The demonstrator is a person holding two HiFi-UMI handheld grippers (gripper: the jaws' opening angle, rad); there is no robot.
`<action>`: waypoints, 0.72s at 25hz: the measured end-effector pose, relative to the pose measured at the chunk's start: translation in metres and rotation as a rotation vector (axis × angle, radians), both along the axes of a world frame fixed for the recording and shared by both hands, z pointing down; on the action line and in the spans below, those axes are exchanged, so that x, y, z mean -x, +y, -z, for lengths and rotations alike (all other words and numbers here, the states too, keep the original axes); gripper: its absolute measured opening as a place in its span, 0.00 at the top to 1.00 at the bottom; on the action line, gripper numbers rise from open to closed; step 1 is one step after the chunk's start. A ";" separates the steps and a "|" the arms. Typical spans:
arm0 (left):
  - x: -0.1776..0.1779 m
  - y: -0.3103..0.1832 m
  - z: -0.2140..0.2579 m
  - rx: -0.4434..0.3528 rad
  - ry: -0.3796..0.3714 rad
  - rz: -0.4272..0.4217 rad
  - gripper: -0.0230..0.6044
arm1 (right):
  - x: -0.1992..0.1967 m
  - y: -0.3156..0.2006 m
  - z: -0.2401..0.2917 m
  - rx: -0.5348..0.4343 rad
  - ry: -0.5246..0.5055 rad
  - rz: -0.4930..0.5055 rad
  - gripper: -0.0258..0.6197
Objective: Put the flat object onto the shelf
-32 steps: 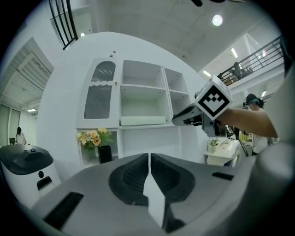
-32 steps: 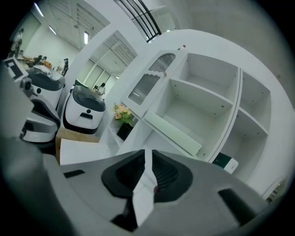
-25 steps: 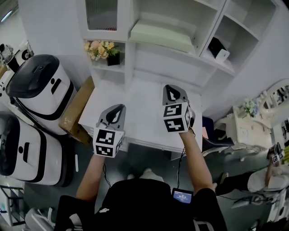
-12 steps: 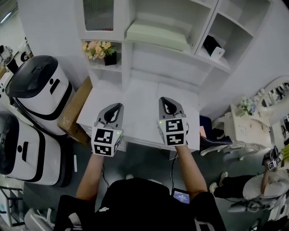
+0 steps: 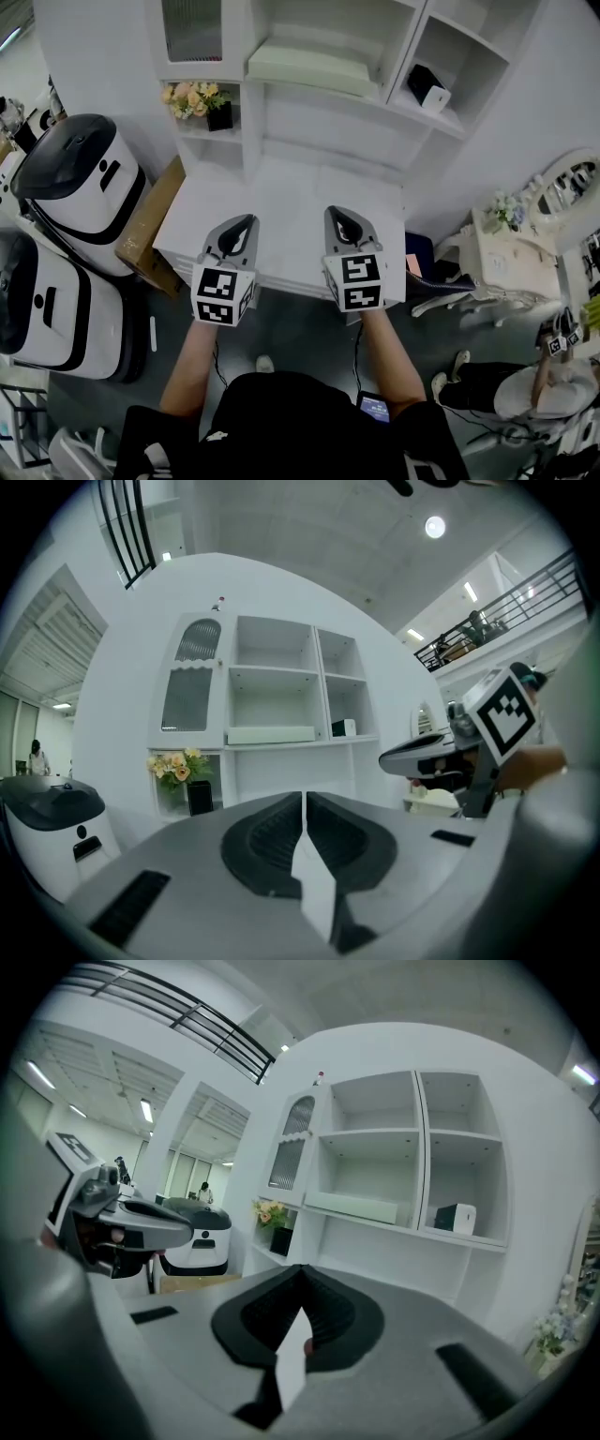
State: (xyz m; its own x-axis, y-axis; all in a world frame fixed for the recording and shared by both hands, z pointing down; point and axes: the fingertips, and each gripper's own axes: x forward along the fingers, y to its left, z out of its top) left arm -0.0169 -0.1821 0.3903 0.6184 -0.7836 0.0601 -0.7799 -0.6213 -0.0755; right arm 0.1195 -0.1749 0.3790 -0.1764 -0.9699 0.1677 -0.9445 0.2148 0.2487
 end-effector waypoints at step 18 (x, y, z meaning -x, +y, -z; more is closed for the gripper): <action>-0.024 0.083 0.004 0.000 -0.017 -0.001 0.94 | -0.024 0.078 0.001 0.004 -0.030 0.006 0.96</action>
State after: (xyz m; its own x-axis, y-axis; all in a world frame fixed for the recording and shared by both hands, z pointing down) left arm 0.0067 -0.0996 0.3860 0.6182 -0.7829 0.0701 -0.7779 -0.6222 -0.0885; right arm 0.1435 -0.0969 0.3783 -0.1876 -0.9681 0.1661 -0.9502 0.2217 0.2191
